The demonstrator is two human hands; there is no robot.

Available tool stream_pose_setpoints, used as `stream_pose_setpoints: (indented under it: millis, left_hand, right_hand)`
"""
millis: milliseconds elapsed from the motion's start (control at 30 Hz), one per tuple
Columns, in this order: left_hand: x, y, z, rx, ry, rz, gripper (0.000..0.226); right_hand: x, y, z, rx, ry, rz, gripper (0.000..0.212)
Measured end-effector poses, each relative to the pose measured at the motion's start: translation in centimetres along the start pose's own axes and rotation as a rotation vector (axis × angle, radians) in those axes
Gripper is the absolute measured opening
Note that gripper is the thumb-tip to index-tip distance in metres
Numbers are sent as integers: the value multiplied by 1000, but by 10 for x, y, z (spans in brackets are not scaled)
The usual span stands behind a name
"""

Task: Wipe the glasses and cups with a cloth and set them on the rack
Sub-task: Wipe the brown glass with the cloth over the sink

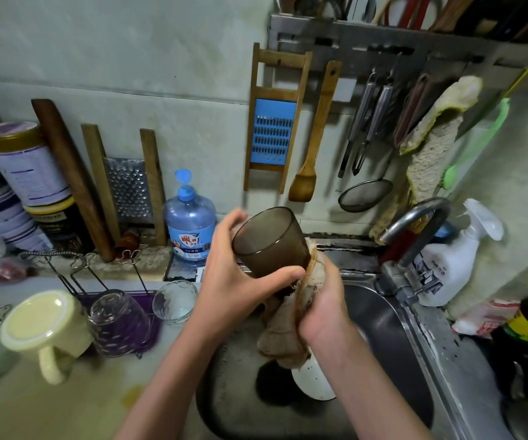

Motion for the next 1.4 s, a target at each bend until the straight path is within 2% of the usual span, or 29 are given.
stream_pose_setpoints:
  millis: [67,167,300,367,400,433,500,567,633,733,767,833,900,967,1033,1100,1133,1200,1300,1333,1400]
  left_hand:
    - [20,-1,0,-90,-165,-86,124]
    - [45,-10,7,-261,-422,-332,94]
    - [50,-6,8,-161,-394,-335,53]
    - [41,-5,4,-107,-274,-222,43]
    - [33,-6,1,-92,-158,-93,41]
    - [22,-9,-1,-92,10,85,41]
    - [-7,-27,2,-136,416,425,43]
    - [-27,-39,9,-171,685,601,52]
    - [-34,-39,12,-191,780,654,55]
    - [-38,-38,12,-274,816,628,60]
    - [-39,-39,13,-306,815,592,62]
    - [-37,-40,11,-303,740,520,56]
    - [-25,-30,2,-172,461,412,47]
    - [-1,-21,0,-68,69,199,52]
    - [15,-19,4,-27,-182,-2,48]
    - [16,-14,1,-10,-172,-15,39]
    - [13,-11,-4,-8,-106,48,36]
    - [-4,-10,-14,6,110,233,36]
    - [-27,-29,-14,-121,485,538,55]
    - [-33,-35,-10,-171,576,599,53]
    - [-38,-37,-5,-227,663,613,44]
  right_hand:
    - [-7,5,-4,29,43,31,46]
    - [-18,5,-5,14,87,77,47]
    - [-37,-3,-4,-36,187,96,57]
    - [-44,-5,-4,-52,276,37,55]
    - [-49,-4,-4,-44,369,76,50]
    - [-55,-1,-3,-9,511,221,46]
    - [-69,-1,14,105,887,662,45]
    - [-76,-13,38,152,1224,954,44]
    - [-75,-27,53,24,1443,1109,46]
    - [-73,-35,51,-234,1589,1257,51]
    - [-74,-34,47,-271,1582,1263,47]
    - [-82,-27,36,-267,1449,1120,31]
    - [-86,-13,19,-143,1194,853,20]
    - [-77,7,-10,16,863,659,28]
    - [-59,20,-34,38,543,568,34]
    - [-46,19,-34,-16,333,533,46]
    - [-46,16,-29,-36,308,591,48]
    - [-58,8,-15,-5,495,846,48]
    - [-82,-19,32,121,1158,1053,38]
    - [-81,-26,42,84,1339,1101,39]
    - [-73,-32,44,-80,1552,1243,46]
Point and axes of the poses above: each hand's wrist, its own z-axis away from the middle knuckle, its own y-axis out of the back of the hand, x = y × z, the point moved 9 cm from there along -z, towards the middle knuckle, and after that the axes turned 7 degrees about y, right-handed, at the moved point
